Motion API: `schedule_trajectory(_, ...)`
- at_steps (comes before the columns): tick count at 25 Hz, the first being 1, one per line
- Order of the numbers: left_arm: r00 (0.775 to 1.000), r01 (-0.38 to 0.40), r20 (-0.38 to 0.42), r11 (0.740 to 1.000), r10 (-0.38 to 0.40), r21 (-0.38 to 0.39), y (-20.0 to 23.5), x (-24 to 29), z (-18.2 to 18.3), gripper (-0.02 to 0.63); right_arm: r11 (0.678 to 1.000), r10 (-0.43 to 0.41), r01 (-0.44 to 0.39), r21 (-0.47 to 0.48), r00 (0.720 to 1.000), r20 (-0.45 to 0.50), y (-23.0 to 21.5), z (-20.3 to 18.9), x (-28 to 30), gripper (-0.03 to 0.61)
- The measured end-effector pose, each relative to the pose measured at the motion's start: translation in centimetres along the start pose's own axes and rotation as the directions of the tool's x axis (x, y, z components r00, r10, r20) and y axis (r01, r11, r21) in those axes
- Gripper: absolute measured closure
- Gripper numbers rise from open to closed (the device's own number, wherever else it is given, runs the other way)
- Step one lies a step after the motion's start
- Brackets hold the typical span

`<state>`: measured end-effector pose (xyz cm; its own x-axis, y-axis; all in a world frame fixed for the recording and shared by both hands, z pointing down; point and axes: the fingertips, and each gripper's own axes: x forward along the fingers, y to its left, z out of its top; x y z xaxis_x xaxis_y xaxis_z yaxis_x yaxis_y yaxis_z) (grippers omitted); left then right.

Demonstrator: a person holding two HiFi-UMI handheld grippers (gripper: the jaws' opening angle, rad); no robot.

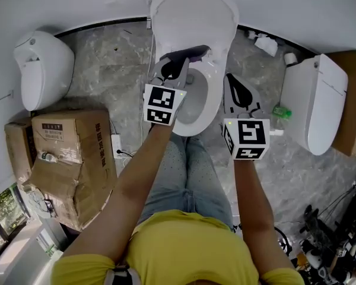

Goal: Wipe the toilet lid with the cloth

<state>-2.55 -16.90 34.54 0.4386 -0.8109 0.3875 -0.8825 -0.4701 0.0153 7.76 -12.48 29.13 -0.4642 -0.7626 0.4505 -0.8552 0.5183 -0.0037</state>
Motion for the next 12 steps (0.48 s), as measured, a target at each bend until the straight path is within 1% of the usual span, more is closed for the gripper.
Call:
schedule_trajectory(6,0.999,-0.028,0.044,0.999,0.029,-0.02,-0.7,-2.9,3.2,0.595,1.0,0.0,0.0,-0.012,1.0,0.021,0.0,1.7,-1.6,0.561)
schedule_trajectory(12,0.994,-0.039,0.103,0.999,0.04,-0.013,-1.5,-5.5,6.6,0.595,0.999,0.0,0.001,-0.032,0.999,0.052,0.2,3.8,-3.0,0.561)
